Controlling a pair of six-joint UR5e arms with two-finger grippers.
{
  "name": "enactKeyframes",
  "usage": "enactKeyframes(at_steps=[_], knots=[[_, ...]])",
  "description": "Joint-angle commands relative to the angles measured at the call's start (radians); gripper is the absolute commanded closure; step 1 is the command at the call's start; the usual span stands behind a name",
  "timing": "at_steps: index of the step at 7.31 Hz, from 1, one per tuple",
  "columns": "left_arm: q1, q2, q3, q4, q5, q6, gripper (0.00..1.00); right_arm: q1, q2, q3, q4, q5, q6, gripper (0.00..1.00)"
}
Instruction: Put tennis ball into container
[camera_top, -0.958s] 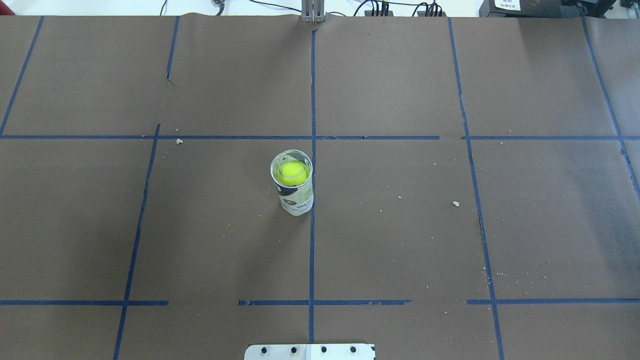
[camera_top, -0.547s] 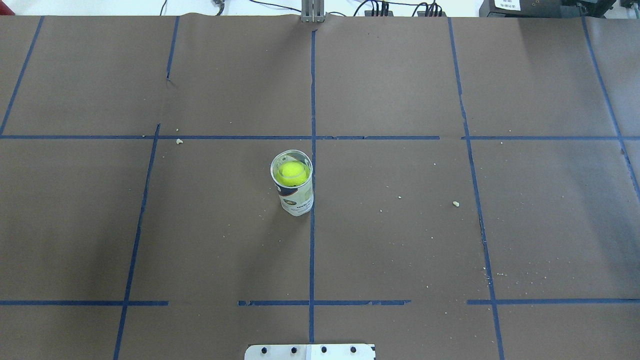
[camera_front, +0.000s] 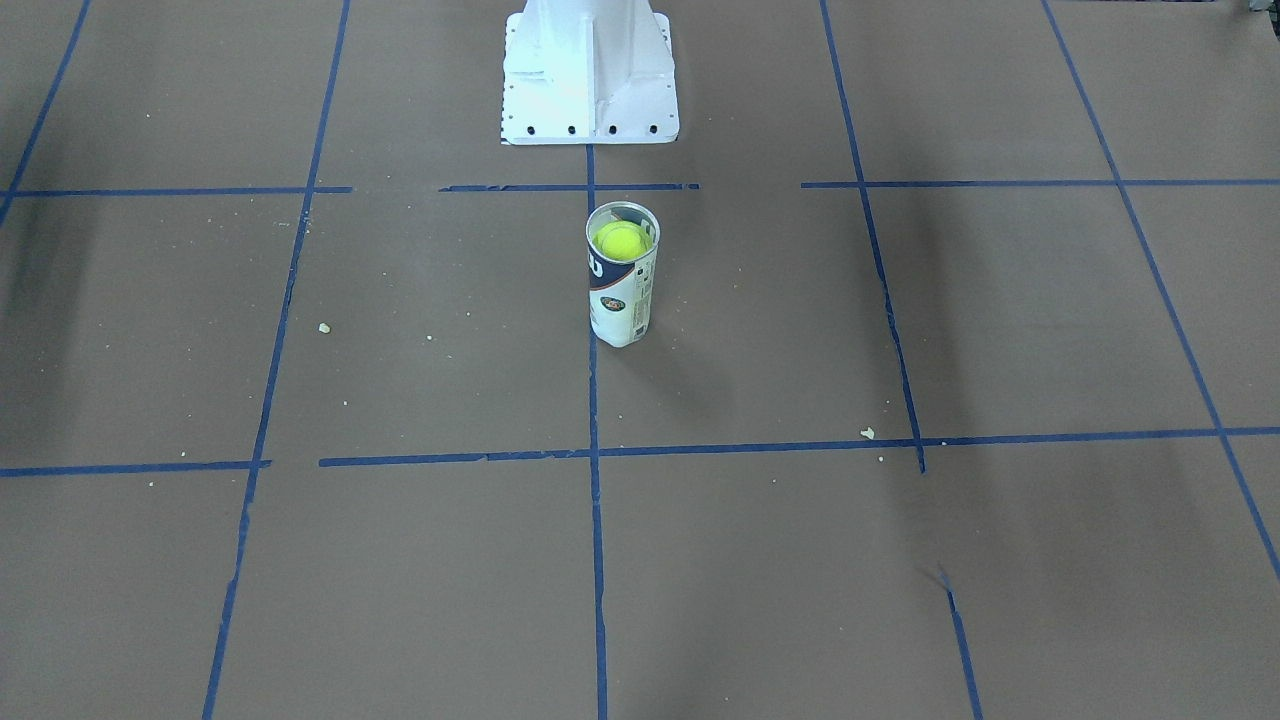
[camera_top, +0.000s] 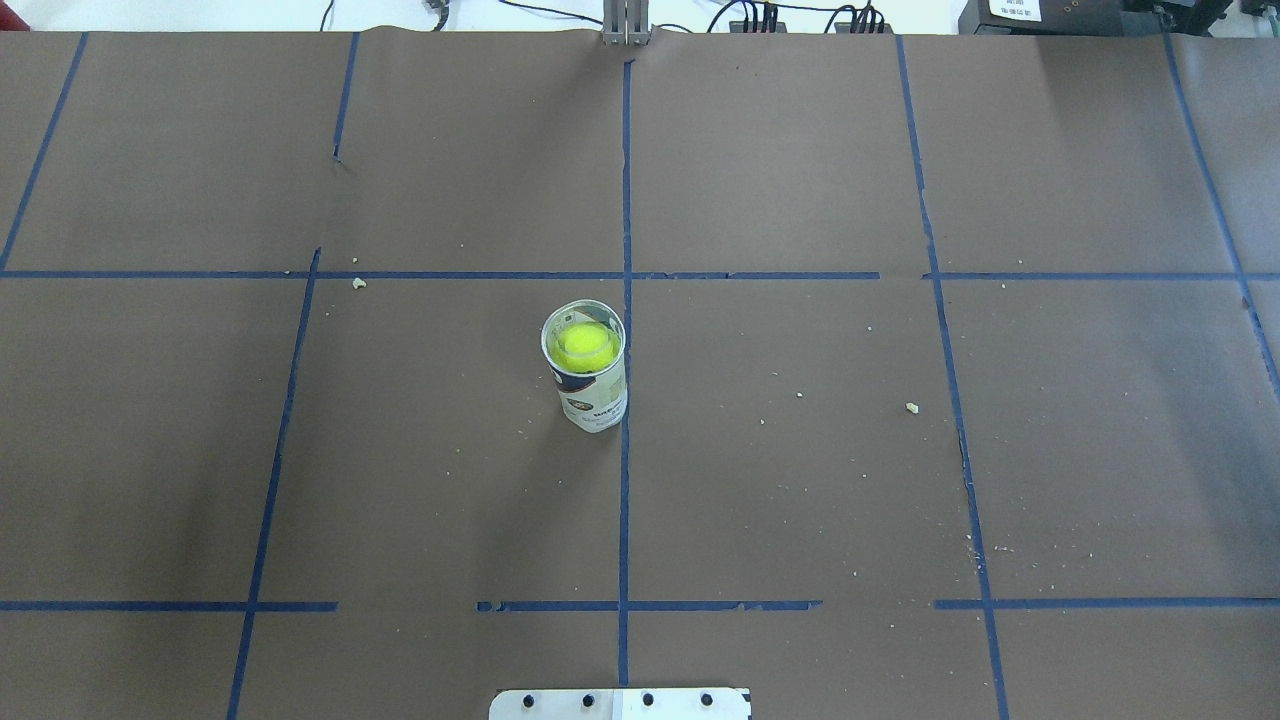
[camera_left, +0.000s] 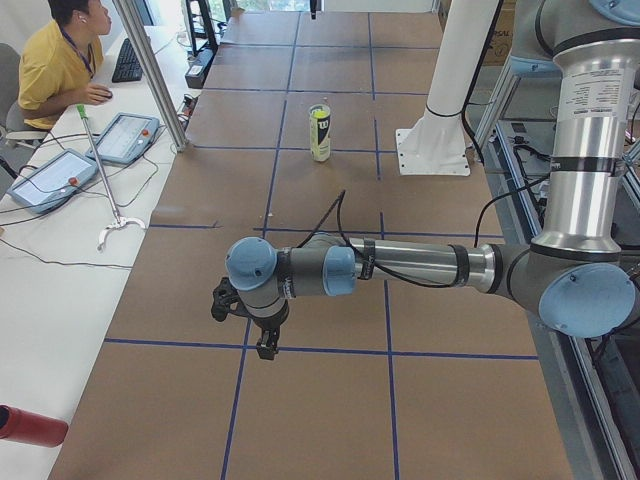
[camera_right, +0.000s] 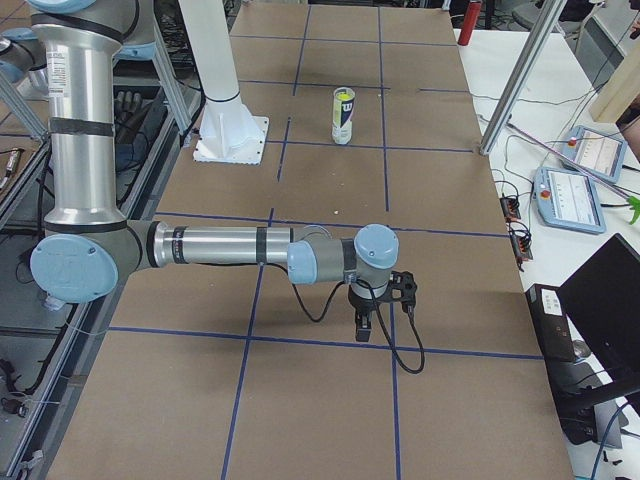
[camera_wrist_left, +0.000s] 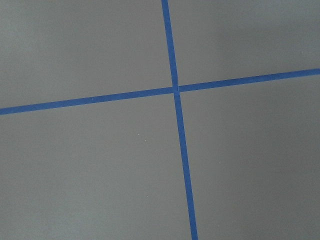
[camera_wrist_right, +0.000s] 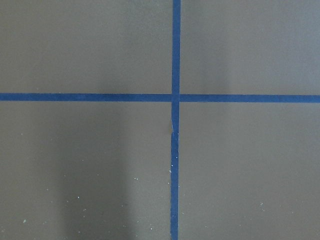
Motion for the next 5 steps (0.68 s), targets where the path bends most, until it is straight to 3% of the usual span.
enactKeyframes(at_steps=[1,5], knots=[[0.001,0.003,-0.007,-0.005,-0.004,-0.01,0.0,0.0,0.0,0.0,0.0,0.0,0.0,0.0],[0.001,0.006,-0.003,-0.005,-0.002,-0.007,0.0,0.0,0.0,0.0,0.0,0.0,0.0,0.0]])
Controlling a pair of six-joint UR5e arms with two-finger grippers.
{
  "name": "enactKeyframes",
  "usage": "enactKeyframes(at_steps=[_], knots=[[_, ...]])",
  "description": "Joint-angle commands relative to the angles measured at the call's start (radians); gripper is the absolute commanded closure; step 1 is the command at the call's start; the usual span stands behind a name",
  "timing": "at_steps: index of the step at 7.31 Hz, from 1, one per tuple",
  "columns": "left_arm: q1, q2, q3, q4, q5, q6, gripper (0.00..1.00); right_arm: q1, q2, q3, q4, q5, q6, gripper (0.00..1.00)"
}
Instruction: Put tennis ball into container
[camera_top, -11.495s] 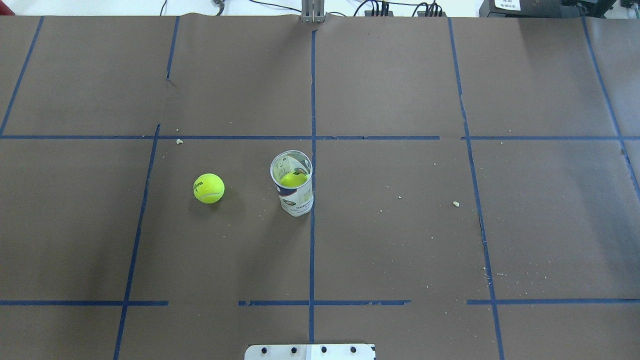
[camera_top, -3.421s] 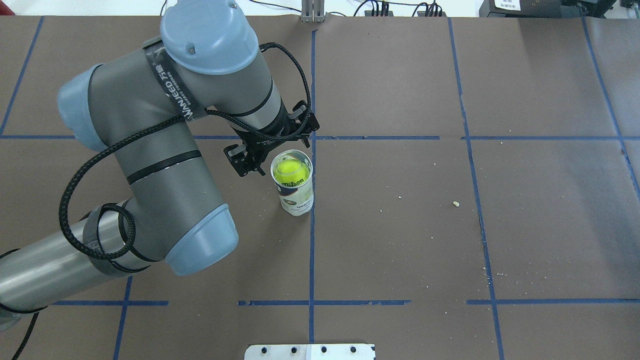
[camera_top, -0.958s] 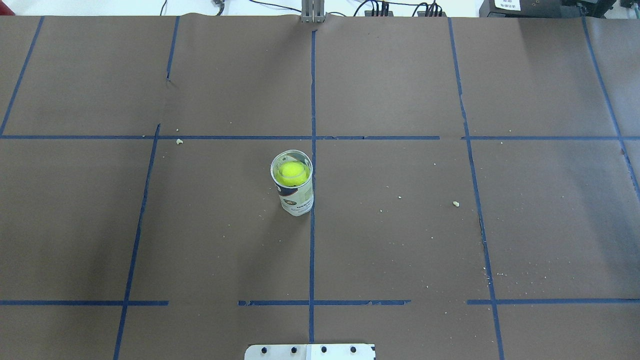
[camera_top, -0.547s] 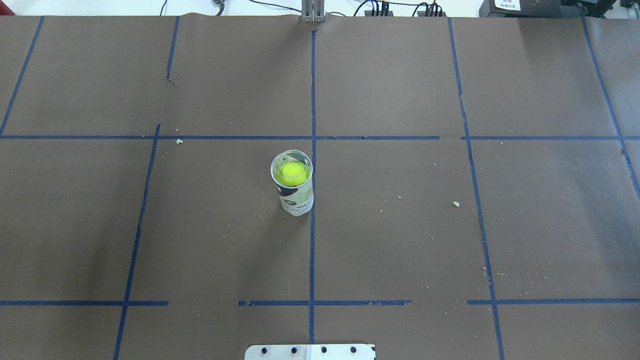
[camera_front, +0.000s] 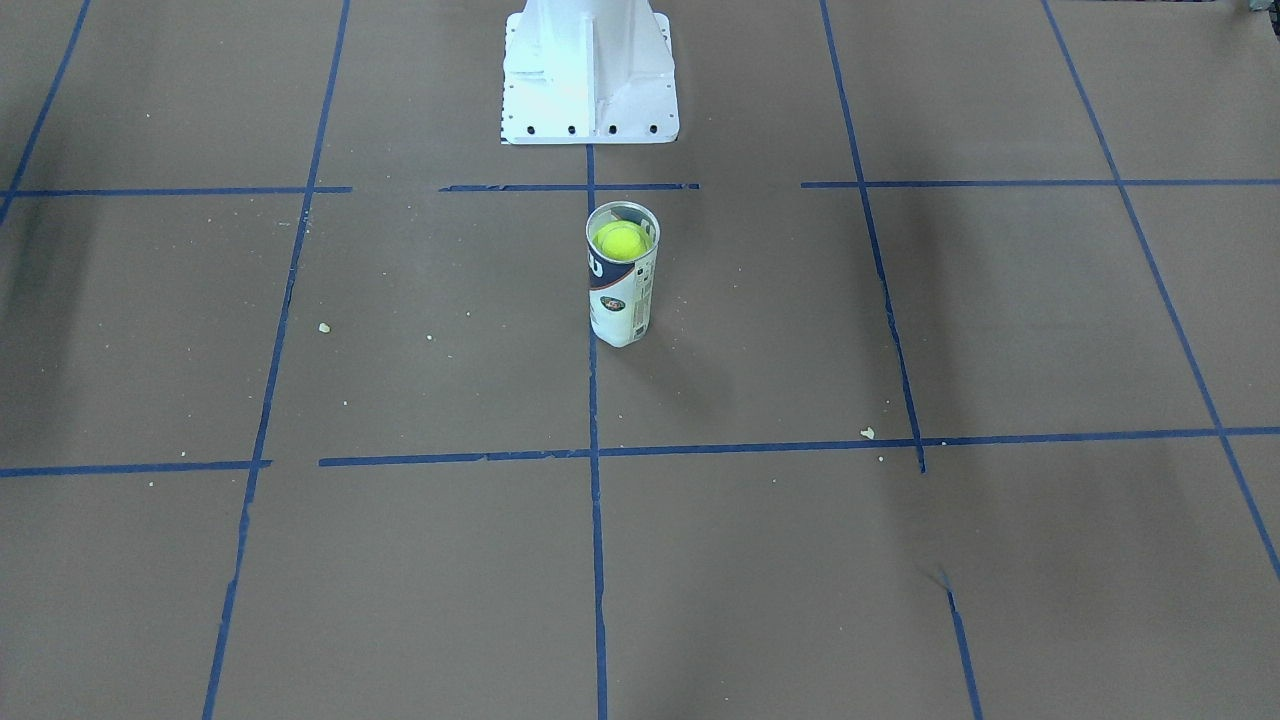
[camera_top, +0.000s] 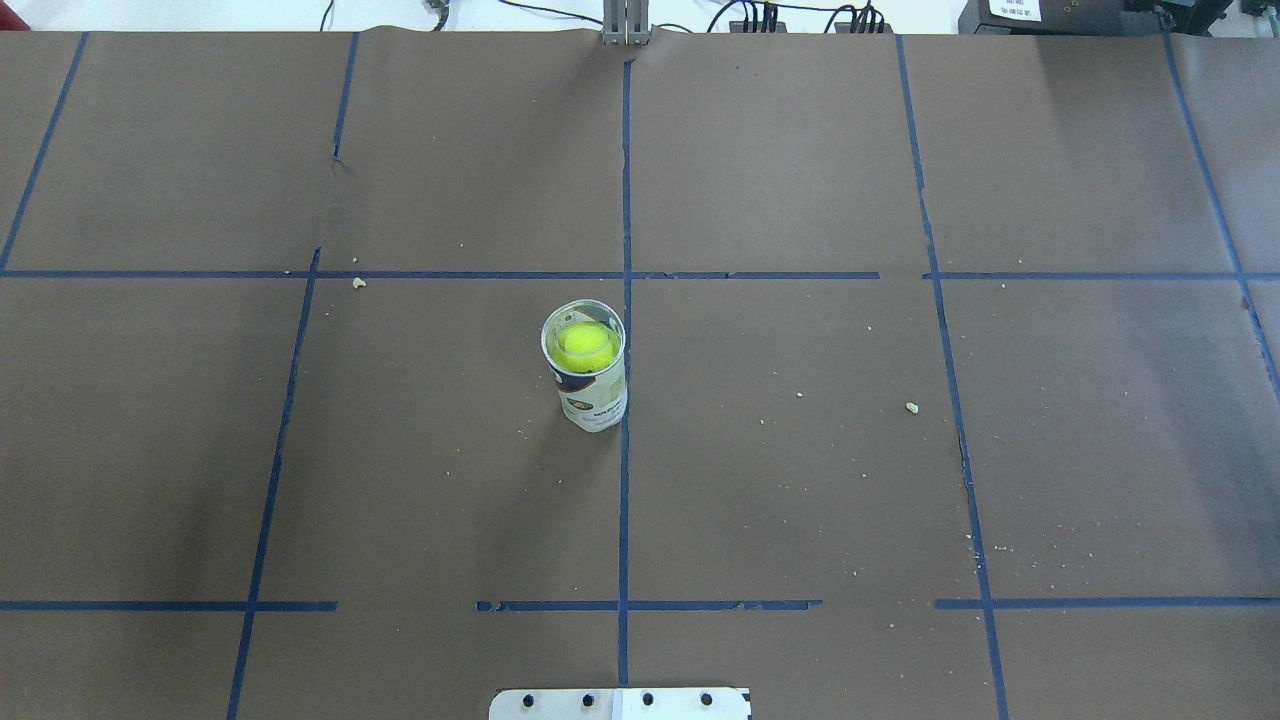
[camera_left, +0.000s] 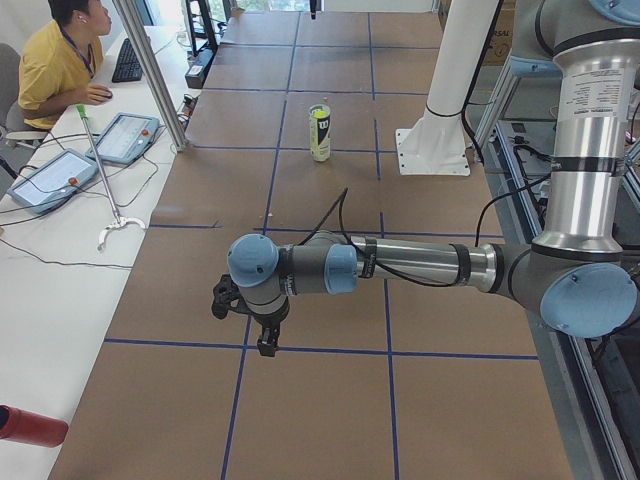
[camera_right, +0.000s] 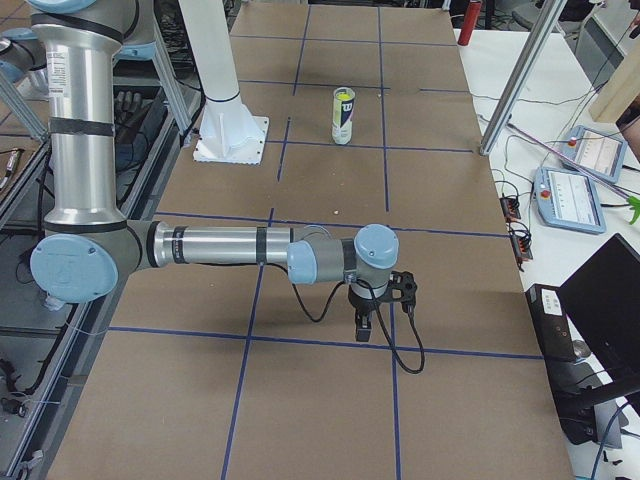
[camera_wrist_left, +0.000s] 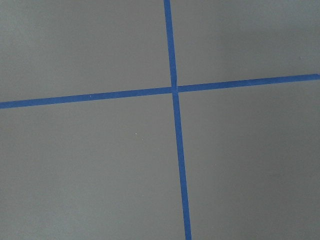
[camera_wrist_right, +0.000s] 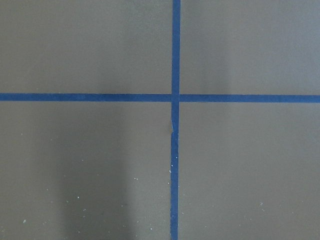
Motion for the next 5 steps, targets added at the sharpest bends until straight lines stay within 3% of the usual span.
enactKeyframes(at_steps=[1,5], knots=[[0.001,0.0,0.013,-0.002,-0.001,0.003,0.0,0.0,0.0,0.0,0.0,0.0,0.0,0.0],[0.004,-0.015,0.017,0.002,0.008,0.006,0.0,0.0,0.0,0.0,0.0,0.0,0.0,0.0]])
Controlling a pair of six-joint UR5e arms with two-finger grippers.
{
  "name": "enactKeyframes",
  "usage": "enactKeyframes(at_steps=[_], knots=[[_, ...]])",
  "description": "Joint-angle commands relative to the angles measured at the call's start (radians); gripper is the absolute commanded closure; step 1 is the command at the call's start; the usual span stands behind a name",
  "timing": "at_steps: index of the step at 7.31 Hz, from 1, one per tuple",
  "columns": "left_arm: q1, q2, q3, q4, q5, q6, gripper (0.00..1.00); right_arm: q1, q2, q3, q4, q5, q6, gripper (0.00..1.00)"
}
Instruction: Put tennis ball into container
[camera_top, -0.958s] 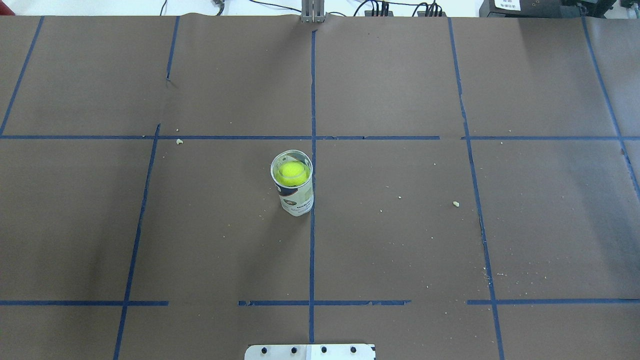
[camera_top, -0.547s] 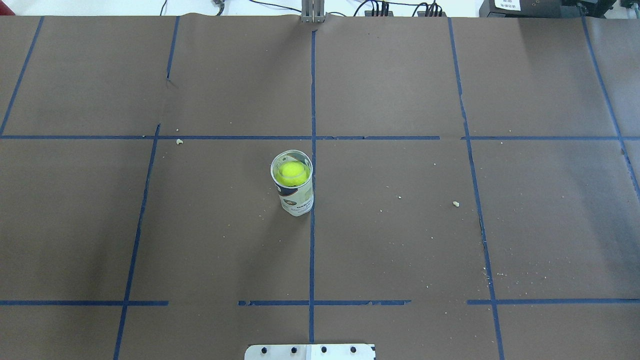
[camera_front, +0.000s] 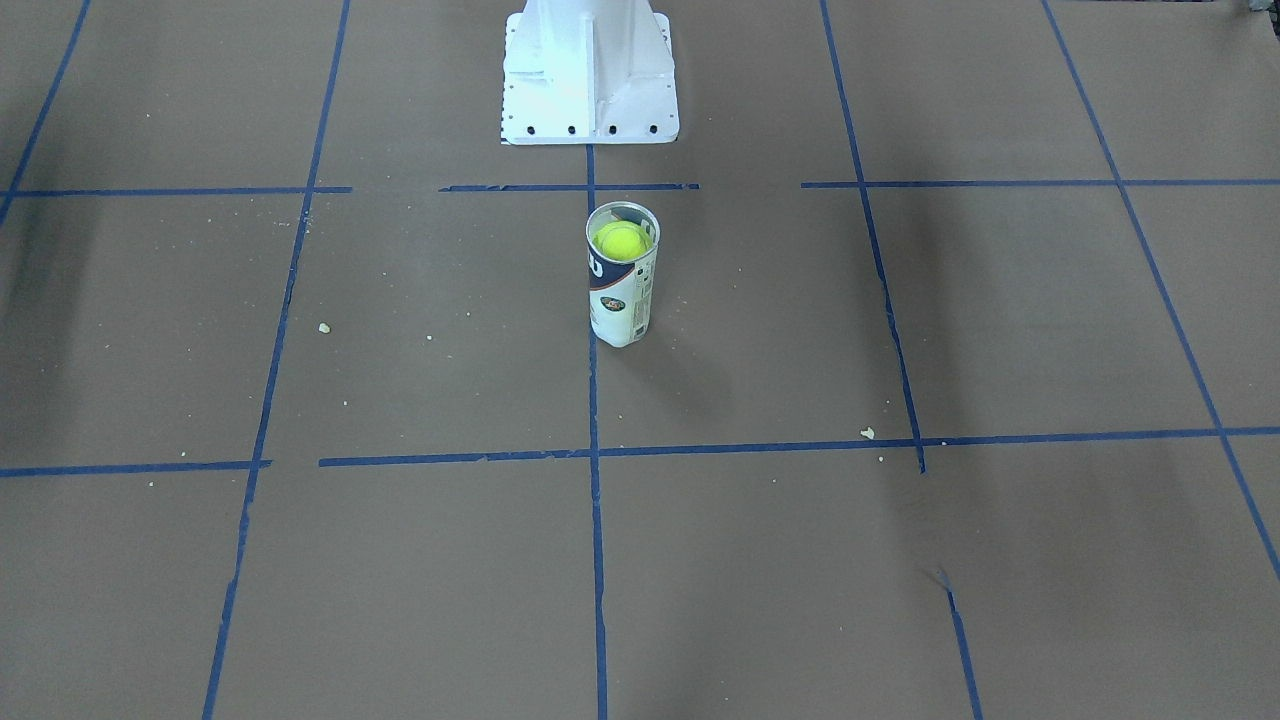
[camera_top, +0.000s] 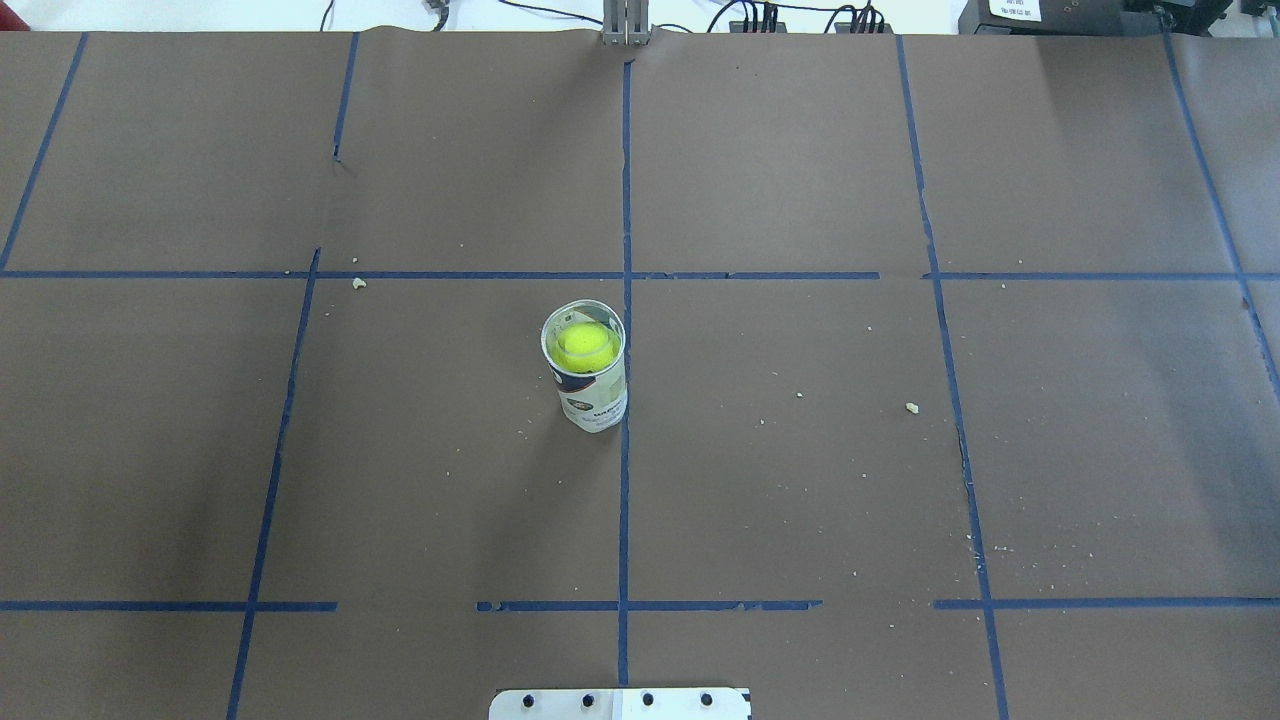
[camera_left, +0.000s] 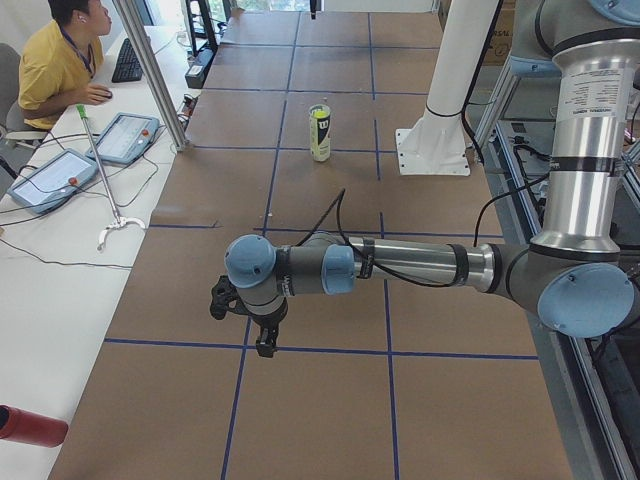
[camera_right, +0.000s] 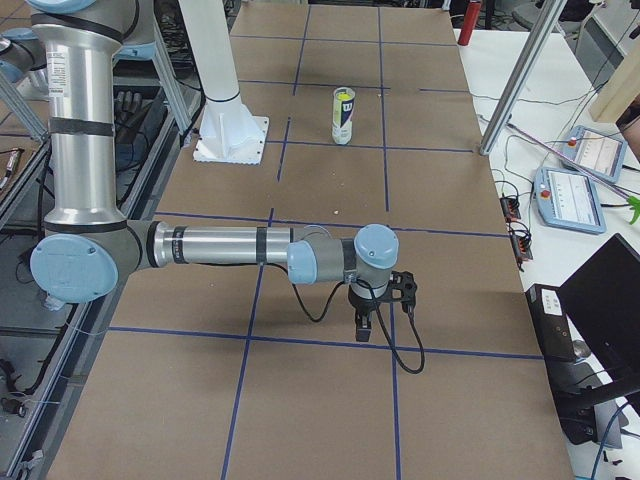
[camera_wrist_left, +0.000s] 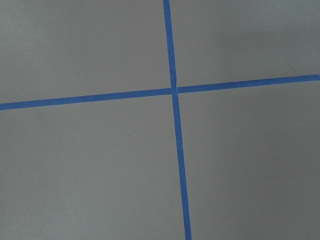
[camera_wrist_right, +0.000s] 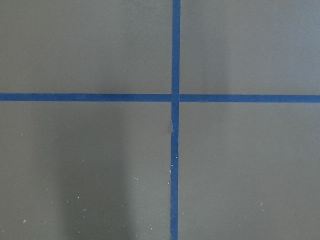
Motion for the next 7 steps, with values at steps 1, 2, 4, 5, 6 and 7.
enactKeyframes(at_steps=[1,2,4,5,6,7], knots=[[0.001,-0.002,0.003,0.001,0.001,0.005,0.0,0.0,0.0,0.0,0.0,0.0,0.0,0.0],[0.002,0.003,-0.002,0.004,0.004,0.005,0.0,0.0,0.0,0.0,0.0,0.0,0.0,0.0],[0.002,0.01,0.003,0.004,-0.003,0.005,0.0,0.0,0.0,0.0,0.0,0.0,0.0,0.0],[0.002,0.01,0.007,0.001,-0.003,0.005,0.0,0.0,0.0,0.0,0.0,0.0,0.0,0.0],[0.002,0.01,0.004,0.001,0.001,0.003,0.0,0.0,0.0,0.0,0.0,0.0,0.0,0.0],[0.002,0.01,0.006,0.001,0.003,0.003,0.0,0.0,0.0,0.0,0.0,0.0,0.0,0.0]])
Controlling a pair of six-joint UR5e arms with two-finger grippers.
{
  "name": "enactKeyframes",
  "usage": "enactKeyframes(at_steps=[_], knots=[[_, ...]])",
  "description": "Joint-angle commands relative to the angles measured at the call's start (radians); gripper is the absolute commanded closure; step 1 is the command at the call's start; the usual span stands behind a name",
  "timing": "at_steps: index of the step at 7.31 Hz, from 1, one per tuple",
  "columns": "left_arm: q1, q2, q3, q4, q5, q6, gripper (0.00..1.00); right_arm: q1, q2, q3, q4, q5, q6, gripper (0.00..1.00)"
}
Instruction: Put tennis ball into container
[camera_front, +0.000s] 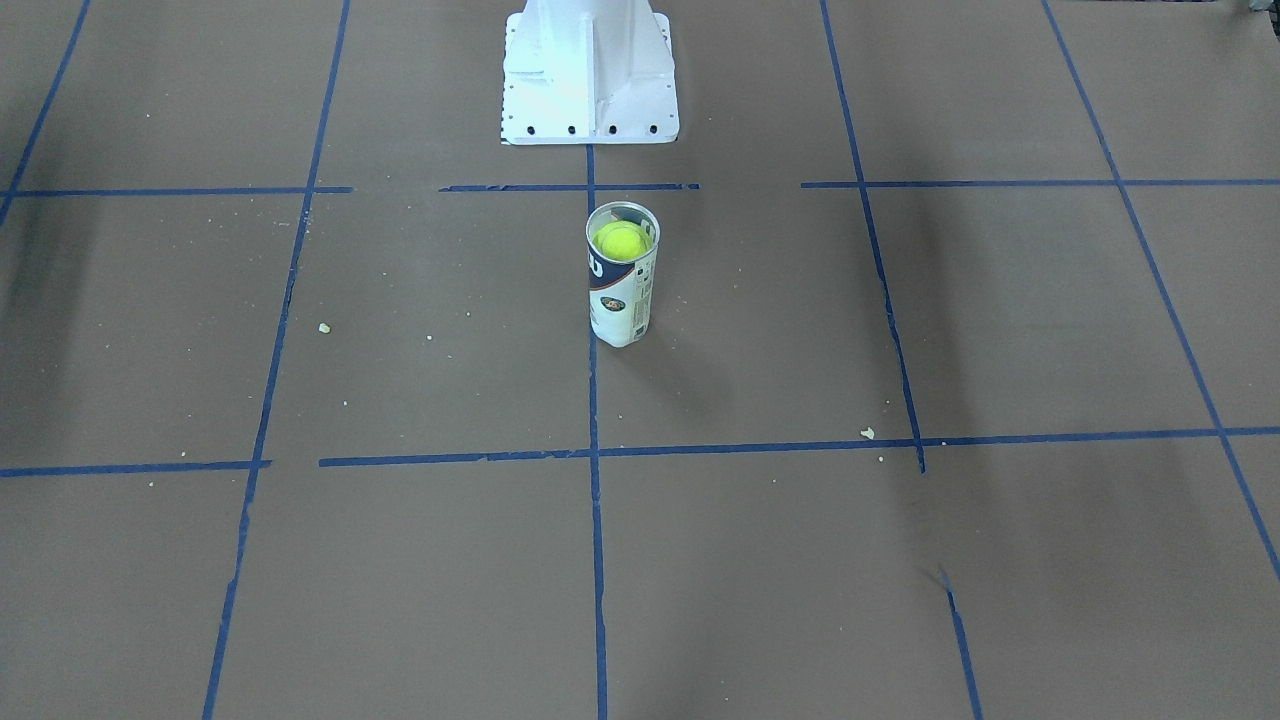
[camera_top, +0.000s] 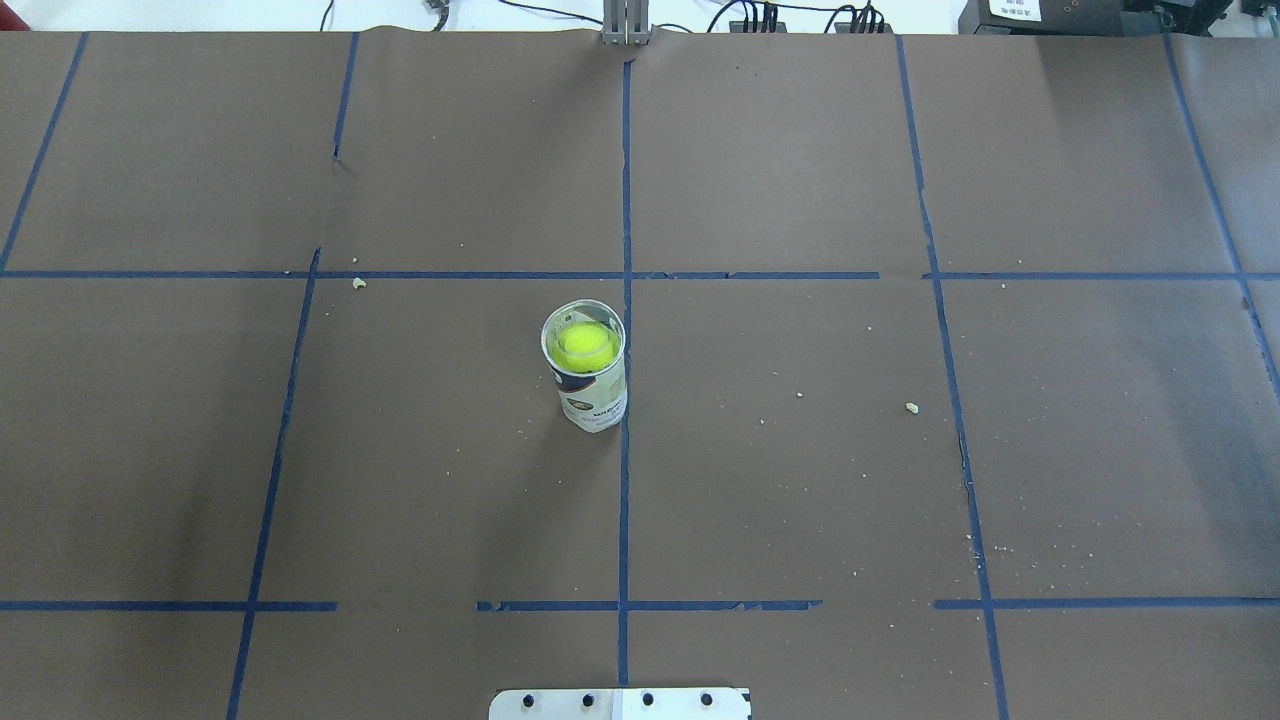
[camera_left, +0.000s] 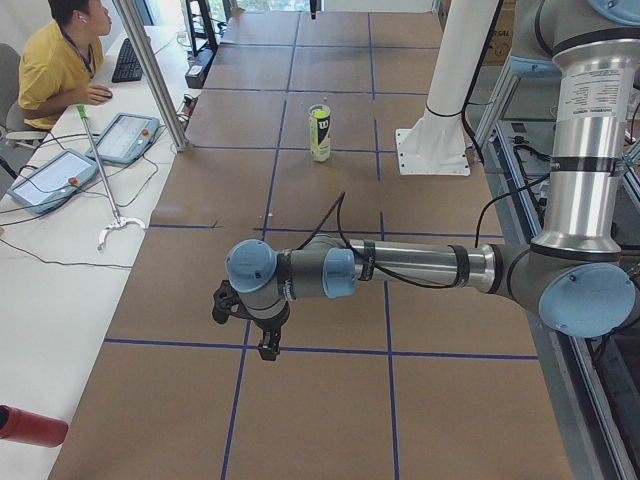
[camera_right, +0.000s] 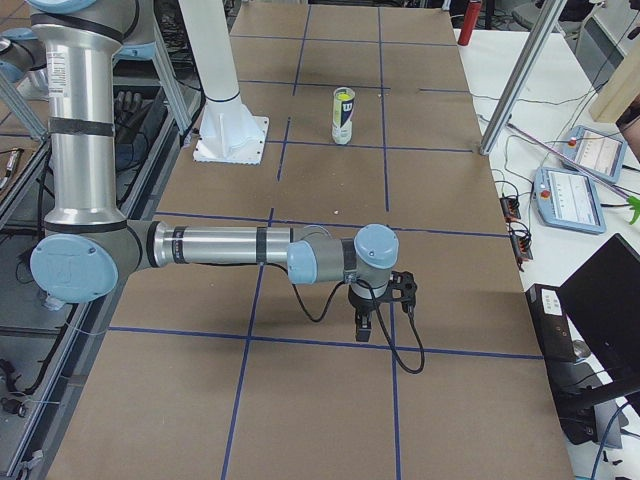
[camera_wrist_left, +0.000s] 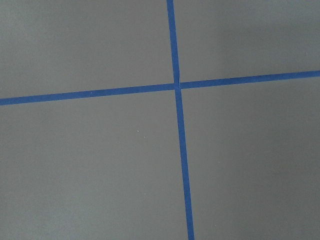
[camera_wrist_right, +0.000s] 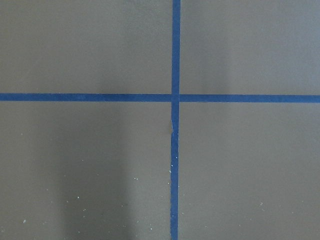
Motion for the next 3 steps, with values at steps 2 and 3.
enactKeyframes(at_steps=[2,3], knots=[[0.0,0.0,0.002,0.0,0.003,-0.002,0.0,0.0,0.0,0.0,0.0,0.0,0.0,0.0],[0.0,-0.001,0.002,0.0,-0.002,-0.002,0.0,0.0,0.0,0.0,0.0,0.0,0.0,0.0]])
